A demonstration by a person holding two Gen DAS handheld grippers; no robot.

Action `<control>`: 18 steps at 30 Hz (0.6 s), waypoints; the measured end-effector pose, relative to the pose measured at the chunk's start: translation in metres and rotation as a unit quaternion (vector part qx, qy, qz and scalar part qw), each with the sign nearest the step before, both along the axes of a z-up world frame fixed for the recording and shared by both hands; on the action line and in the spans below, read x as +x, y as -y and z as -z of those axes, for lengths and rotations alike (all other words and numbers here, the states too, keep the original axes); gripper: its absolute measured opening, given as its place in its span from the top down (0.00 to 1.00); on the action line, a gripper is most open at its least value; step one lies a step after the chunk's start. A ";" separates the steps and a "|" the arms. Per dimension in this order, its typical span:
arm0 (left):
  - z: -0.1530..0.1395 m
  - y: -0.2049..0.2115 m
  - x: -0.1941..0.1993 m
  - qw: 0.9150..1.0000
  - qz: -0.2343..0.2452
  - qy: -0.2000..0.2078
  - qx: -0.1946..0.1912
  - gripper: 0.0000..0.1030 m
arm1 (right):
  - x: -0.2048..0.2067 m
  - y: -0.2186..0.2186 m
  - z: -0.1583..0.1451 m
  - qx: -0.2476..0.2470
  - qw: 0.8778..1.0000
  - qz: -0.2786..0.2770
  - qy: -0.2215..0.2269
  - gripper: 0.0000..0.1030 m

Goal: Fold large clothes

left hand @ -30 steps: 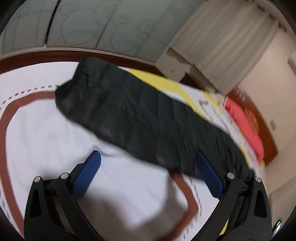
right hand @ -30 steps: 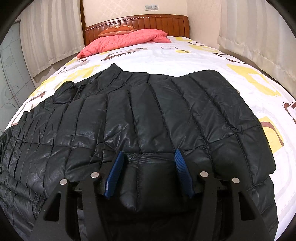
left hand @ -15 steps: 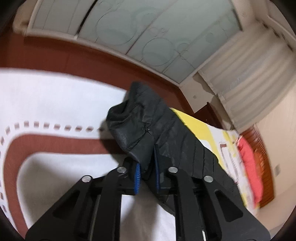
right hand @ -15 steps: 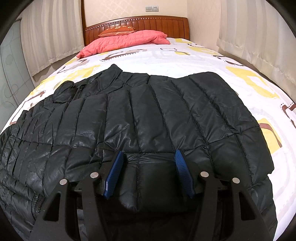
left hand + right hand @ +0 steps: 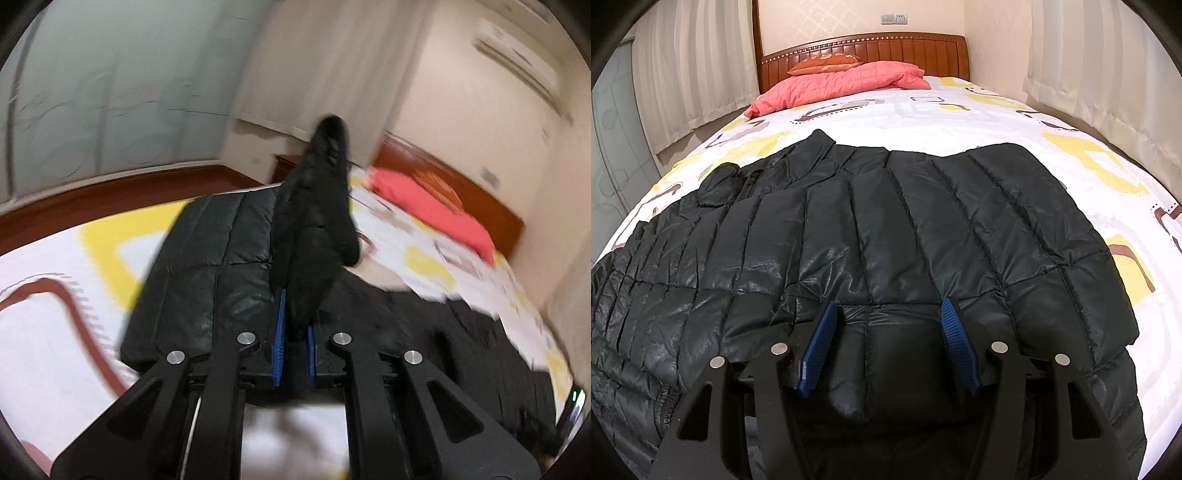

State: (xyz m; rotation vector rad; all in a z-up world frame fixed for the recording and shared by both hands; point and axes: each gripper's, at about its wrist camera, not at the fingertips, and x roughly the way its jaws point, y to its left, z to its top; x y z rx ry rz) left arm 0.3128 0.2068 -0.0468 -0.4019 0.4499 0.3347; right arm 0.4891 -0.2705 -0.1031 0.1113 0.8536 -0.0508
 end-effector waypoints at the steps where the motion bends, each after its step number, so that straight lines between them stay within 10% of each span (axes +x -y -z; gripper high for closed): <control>1: -0.001 0.018 0.011 1.000 0.021 -0.010 0.008 0.91 | 0.001 0.001 0.000 0.001 1.000 0.000 0.000 0.43; 18: 0.053 0.223 0.094 0.967 0.206 -0.107 0.106 0.91 | 0.003 0.004 0.000 0.011 1.000 0.001 0.004 0.41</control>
